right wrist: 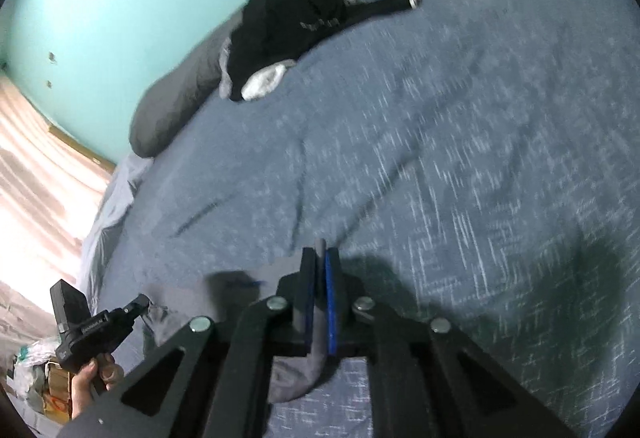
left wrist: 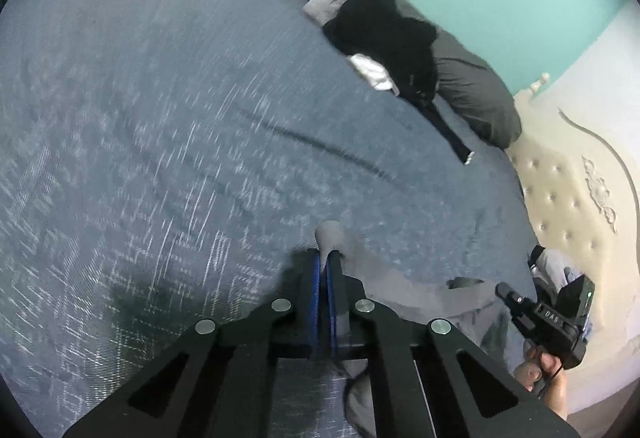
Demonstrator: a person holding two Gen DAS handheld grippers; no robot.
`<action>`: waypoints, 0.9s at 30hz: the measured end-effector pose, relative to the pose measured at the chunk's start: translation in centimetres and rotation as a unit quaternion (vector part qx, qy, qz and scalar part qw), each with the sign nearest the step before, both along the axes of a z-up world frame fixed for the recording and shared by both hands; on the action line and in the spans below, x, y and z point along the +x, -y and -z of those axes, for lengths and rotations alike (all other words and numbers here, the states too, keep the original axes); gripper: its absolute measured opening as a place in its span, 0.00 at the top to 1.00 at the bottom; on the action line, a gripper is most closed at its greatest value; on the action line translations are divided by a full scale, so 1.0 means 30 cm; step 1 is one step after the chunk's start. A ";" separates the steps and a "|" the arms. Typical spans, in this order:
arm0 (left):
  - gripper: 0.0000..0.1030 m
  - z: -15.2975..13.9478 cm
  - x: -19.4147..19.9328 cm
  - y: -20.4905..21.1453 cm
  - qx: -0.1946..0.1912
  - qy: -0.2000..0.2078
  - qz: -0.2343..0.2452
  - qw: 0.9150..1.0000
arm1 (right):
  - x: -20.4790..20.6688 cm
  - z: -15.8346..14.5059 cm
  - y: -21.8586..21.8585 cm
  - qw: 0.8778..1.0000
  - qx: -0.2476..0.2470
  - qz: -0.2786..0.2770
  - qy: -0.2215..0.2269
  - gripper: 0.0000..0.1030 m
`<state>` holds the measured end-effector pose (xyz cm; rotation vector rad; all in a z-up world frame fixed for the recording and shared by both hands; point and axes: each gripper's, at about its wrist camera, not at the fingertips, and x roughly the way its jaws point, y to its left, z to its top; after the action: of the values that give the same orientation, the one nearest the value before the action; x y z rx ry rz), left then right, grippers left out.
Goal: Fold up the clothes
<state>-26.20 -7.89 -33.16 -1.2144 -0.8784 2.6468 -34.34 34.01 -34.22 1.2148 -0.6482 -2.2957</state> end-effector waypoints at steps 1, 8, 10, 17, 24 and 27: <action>0.97 -0.017 0.006 -0.002 -0.005 -0.007 0.001 1.000 | 0.006 -0.018 0.000 1.000 -0.003 0.000 -0.008 0.96; 0.97 -0.121 0.041 0.002 -0.021 -0.048 0.001 0.999 | 0.048 -0.146 -0.001 0.998 -0.027 -0.003 -0.060 0.97; 0.97 -0.146 0.056 0.008 -0.022 -0.059 0.000 0.998 | 0.060 -0.183 -0.001 0.997 -0.034 -0.004 -0.075 0.97; 0.97 -0.278 0.124 0.019 -0.045 -0.114 -0.003 0.992 | 0.111 -0.330 -0.006 0.989 -0.055 -0.007 -0.134 0.97; 0.97 -0.394 0.172 0.022 -0.052 -0.154 -0.008 0.987 | 0.151 -0.423 -0.026 0.983 -0.073 -0.006 -0.171 0.97; 0.98 -0.432 0.190 0.025 -0.058 -0.164 -0.010 0.985 | 0.159 -0.444 -0.030 0.981 -0.074 -0.006 -0.179 0.97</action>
<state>-20.50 -8.63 -20.21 -0.7537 -0.6930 2.8317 -29.59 34.91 -20.88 0.7103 -0.6585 -2.3274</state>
